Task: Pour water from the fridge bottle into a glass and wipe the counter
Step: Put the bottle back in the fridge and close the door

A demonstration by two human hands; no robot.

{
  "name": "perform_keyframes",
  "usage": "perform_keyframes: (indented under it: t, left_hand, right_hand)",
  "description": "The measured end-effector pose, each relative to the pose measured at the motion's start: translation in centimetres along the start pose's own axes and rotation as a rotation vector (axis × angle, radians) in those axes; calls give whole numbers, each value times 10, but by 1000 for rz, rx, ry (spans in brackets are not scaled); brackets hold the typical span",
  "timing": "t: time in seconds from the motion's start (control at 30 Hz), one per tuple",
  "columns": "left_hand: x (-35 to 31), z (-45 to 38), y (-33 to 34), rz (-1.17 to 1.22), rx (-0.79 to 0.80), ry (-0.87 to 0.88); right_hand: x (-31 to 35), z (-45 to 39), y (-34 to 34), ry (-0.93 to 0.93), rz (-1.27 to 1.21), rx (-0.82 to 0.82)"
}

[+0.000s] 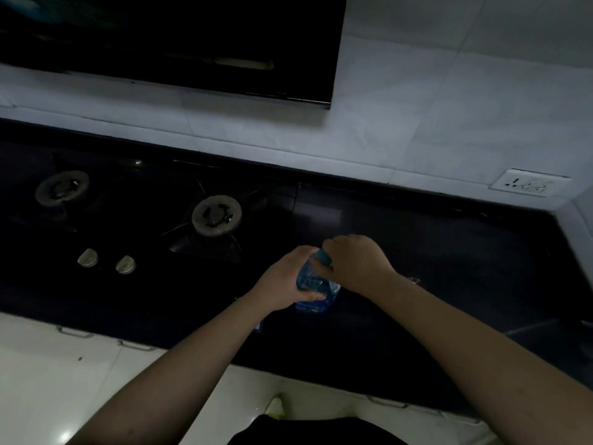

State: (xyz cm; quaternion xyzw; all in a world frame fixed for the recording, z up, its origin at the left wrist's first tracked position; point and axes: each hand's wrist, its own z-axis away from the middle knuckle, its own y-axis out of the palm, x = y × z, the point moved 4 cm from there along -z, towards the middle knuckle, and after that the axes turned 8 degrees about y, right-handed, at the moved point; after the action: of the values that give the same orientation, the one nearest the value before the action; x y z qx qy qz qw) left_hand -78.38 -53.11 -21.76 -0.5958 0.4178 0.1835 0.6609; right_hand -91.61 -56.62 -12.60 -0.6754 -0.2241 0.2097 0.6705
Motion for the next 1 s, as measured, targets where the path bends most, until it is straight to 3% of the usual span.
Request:
perform_keyframes:
  t: [0.3, 0.47, 0.63, 0.73, 0.87, 1.0]
  left_hand:
    - [1, -1, -1, -14, 25, 67]
    - [-2, -2, -3, 33, 80, 94]
    - [8, 11, -6, 91, 137, 1]
    - [8, 30, -15, -73, 96, -39]
    - [1, 64, -20, -477, 101, -129]
    - [-17, 96, -14, -652, 94, -229]
  right_hand:
    - [2, 11, 5, 198, -112, -82]
    - [-5, 31, 16, 240, -131, -46]
    - [-11, 79, 27, 297, -121, -137]
    - [-12, 106, 30, 304, -81, -142]
    - [-8, 128, 40, 292, -94, -94]
    - [-7, 140, 52, 254, -57, -1]
